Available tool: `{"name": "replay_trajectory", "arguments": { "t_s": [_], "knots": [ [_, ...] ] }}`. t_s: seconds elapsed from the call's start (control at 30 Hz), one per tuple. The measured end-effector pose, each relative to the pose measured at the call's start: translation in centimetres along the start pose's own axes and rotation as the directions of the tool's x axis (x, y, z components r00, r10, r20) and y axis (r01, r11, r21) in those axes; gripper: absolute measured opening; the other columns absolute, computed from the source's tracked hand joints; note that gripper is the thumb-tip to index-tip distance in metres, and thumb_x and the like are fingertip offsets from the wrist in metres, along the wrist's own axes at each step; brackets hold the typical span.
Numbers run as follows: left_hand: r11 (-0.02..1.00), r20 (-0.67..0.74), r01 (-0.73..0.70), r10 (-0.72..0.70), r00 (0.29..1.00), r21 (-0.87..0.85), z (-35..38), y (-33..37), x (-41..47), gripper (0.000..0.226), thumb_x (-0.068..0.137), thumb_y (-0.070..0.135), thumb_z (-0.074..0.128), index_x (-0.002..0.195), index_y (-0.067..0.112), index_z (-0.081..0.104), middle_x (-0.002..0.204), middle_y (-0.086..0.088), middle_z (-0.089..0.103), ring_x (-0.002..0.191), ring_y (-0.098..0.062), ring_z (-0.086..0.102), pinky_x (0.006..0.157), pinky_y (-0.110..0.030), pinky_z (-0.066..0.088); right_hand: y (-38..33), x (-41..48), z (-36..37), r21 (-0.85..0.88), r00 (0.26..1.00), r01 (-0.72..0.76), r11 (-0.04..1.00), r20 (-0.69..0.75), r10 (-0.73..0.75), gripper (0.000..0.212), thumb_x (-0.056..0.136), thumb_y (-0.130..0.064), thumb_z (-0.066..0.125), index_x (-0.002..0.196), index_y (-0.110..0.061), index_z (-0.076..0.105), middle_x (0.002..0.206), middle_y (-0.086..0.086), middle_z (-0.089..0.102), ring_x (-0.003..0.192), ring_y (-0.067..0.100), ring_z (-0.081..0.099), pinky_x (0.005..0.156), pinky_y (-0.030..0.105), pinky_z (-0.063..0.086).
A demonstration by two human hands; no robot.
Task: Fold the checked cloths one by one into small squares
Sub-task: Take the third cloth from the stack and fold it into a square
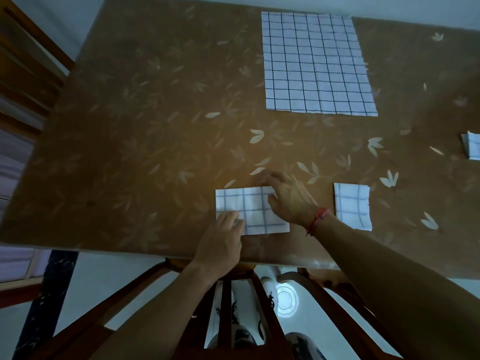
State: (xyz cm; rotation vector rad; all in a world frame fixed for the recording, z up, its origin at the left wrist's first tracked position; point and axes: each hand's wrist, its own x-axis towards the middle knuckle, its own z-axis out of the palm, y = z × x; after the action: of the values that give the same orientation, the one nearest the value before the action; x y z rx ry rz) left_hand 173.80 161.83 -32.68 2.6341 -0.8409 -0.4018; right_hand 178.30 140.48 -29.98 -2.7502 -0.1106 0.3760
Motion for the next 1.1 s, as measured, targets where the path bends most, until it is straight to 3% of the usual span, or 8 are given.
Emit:
{"name": "replay_trajectory", "arguments": {
  "t_s": [0.17, 0.37, 0.47, 0.57, 0.7, 0.8, 0.97, 1.1],
  "knots": [
    [0.999, 0.006, 0.016, -0.015, 1.0, -0.046, -0.3, 0.1, -0.2, 0.041, 0.093, 0.01, 0.044, 0.134, 0.009, 0.049, 0.143, -0.005, 0.039, 0.134, -0.019, 0.03, 0.11, -0.03, 0.034, -0.2, 1.8, -0.3, 0.009, 0.996, -0.022, 1.0, 0.085, 0.021, 0.054, 0.077, -0.016, 0.054, 0.129, -0.03, 0.056, 0.14, 0.0, 0.049, 0.121, 0.027, 0.049, 0.096, 0.041, 0.048],
    [0.996, -0.003, 0.023, -0.023, 1.0, -0.086, -0.4, 0.1, -0.5, 0.043, 0.095, 0.01, 0.043, 0.139, 0.009, 0.045, 0.147, -0.005, 0.035, 0.137, -0.018, 0.026, 0.112, -0.027, 0.03, -0.2, 3.3, -0.8, 0.017, 0.986, -0.07, 0.997, 0.152, 0.067, 0.051, 0.068, -0.027, 0.054, 0.117, -0.036, 0.061, 0.115, -0.006, 0.066, 0.1, 0.019, 0.065, 0.081, 0.038, 0.056],
    [0.995, 0.009, 0.025, -0.024, 1.0, -0.092, -0.2, 0.0, -0.6, 0.044, 0.096, 0.01, 0.04, 0.14, 0.009, 0.044, 0.149, -0.005, 0.032, 0.138, -0.018, 0.025, 0.112, -0.029, 0.031, -0.2, 3.8, -0.9, 0.063, 0.959, -0.162, 0.985, 0.244, 0.143, 0.039, 0.072, -0.029, 0.06, 0.11, -0.028, 0.063, 0.108, -0.003, 0.069, 0.097, 0.02, 0.065, 0.084, 0.038, 0.055],
    [0.995, 0.01, 0.029, -0.028, 1.0, -0.1, -0.2, -0.1, -0.6, 0.044, 0.095, 0.009, 0.041, 0.14, 0.009, 0.044, 0.15, -0.005, 0.033, 0.138, -0.018, 0.026, 0.112, -0.03, 0.032, -0.1, 4.0, -1.0, 0.036, 0.947, -0.153, 0.988, 0.29, 0.136, 0.038, 0.073, -0.038, 0.064, 0.108, -0.026, 0.067, 0.112, -0.005, 0.068, 0.1, 0.018, 0.062, 0.088, 0.032, 0.052],
    [0.994, 0.005, 0.029, -0.029, 1.0, -0.104, -0.1, -0.1, -0.6, 0.045, 0.095, 0.008, 0.041, 0.14, 0.009, 0.044, 0.15, -0.005, 0.032, 0.139, -0.018, 0.025, 0.113, -0.031, 0.031, -0.2, 4.0, -1.3, 0.051, 0.96, -0.122, 0.991, 0.26, 0.105, 0.036, 0.078, -0.03, 0.07, 0.113, -0.019, 0.066, 0.106, -0.007, 0.064, 0.099, 0.015, 0.058, 0.084, 0.025, 0.046],
    [0.994, -0.004, 0.021, -0.022, 1.0, -0.104, -0.1, -0.2, -0.6, 0.045, 0.095, 0.008, 0.041, 0.139, 0.009, 0.045, 0.15, -0.004, 0.033, 0.138, -0.017, 0.026, 0.113, -0.03, 0.031, -0.2, 3.9, -1.4, 0.103, 0.958, -0.15, 0.983, 0.262, 0.119, 0.026, 0.08, -0.025, 0.065, 0.105, -0.021, 0.067, 0.1, -0.009, 0.065, 0.094, 0.016, 0.063, 0.082, 0.031, 0.053],
    [0.993, -0.04, 0.008, -0.012, 0.999, -0.115, 0.0, -0.2, -0.7, 0.045, 0.095, 0.008, 0.042, 0.14, 0.01, 0.044, 0.15, -0.003, 0.033, 0.14, -0.016, 0.024, 0.115, -0.028, 0.027, 0.2, 3.0, -1.6, 0.118, 0.961, -0.193, 0.974, 0.225, 0.163, 0.015, 0.081, -0.012, 0.058, 0.091, -0.013, 0.07, 0.09, 0.003, 0.07, 0.087, 0.021, 0.065, 0.079, 0.037, 0.056],
    [0.996, -0.085, 0.007, -0.015, 0.996, -0.09, 0.0, -0.3, -1.0, 0.048, 0.092, 0.007, 0.048, 0.14, 0.01, 0.043, 0.15, -0.005, 0.034, 0.14, -0.018, 0.027, 0.113, -0.026, 0.024, 0.8, 1.5, -1.6, 0.243, 0.945, -0.29, 0.926, 0.224, 0.237, 0.013, 0.081, -0.015, 0.062, 0.077, -0.028, 0.064, 0.083, -0.004, 0.067, 0.084, 0.017, 0.065, 0.074, 0.031, 0.055]
  ]
}}
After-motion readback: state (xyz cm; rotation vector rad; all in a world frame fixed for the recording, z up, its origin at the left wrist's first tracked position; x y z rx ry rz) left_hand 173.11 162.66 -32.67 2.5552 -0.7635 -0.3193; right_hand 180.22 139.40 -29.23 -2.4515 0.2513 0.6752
